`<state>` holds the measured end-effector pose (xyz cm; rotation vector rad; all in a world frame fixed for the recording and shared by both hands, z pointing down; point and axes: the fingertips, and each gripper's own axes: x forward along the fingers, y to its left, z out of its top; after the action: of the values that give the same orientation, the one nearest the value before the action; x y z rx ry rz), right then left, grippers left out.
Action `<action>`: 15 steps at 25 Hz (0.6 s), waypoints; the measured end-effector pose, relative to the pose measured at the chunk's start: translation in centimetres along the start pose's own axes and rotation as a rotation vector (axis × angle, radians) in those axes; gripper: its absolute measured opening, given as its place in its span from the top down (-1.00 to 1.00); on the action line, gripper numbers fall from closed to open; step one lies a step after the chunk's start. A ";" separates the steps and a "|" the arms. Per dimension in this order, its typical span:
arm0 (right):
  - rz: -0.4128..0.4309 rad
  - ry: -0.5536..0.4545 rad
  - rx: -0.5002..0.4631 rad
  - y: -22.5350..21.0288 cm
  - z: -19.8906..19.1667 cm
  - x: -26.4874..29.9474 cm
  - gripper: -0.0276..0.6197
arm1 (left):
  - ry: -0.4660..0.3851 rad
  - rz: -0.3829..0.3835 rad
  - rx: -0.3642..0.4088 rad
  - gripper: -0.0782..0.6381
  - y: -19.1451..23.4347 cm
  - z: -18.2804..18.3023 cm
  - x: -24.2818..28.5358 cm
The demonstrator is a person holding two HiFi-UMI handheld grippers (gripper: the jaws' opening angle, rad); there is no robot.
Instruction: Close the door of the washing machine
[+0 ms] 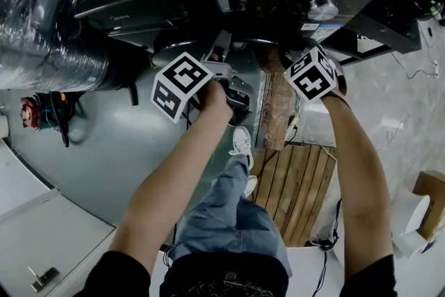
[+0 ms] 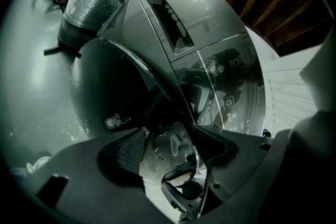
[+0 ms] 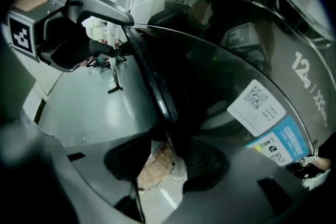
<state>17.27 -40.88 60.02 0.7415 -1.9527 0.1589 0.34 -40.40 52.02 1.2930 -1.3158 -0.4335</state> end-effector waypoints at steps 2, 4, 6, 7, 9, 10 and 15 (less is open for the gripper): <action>0.002 0.008 -0.013 -0.1 0.0 0.1 0.33 | -0.008 0.001 -0.002 -0.09 -0.1 0.0 0.1; -0.007 0.014 -0.038 -0.1 -0.1 0.2 0.34 | -0.011 0.003 -0.002 -0.09 -0.1 0.0 0.2; -0.028 0.021 -0.063 -0.1 -0.2 0.3 0.34 | -0.010 0.004 -0.003 -0.09 0.0 0.0 0.2; -0.041 0.028 -0.073 -0.1 -0.3 0.3 0.34 | -0.010 0.006 -0.004 -0.09 0.0 0.0 0.2; -0.066 0.040 -0.086 -0.2 -0.3 0.4 0.33 | -0.011 0.011 -0.005 -0.10 0.0 0.1 0.2; -0.074 0.042 -0.089 -0.2 -0.2 0.4 0.33 | -0.012 0.013 -0.006 -0.10 0.0 0.1 0.3; -0.077 0.043 -0.137 0.0 -0.4 0.4 0.31 | 0.004 0.011 -0.008 -0.10 0.0 -0.1 0.3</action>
<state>17.43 -40.86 60.53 0.7154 -1.8713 -0.0059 0.49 -40.62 52.19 1.2789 -1.3161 -0.4279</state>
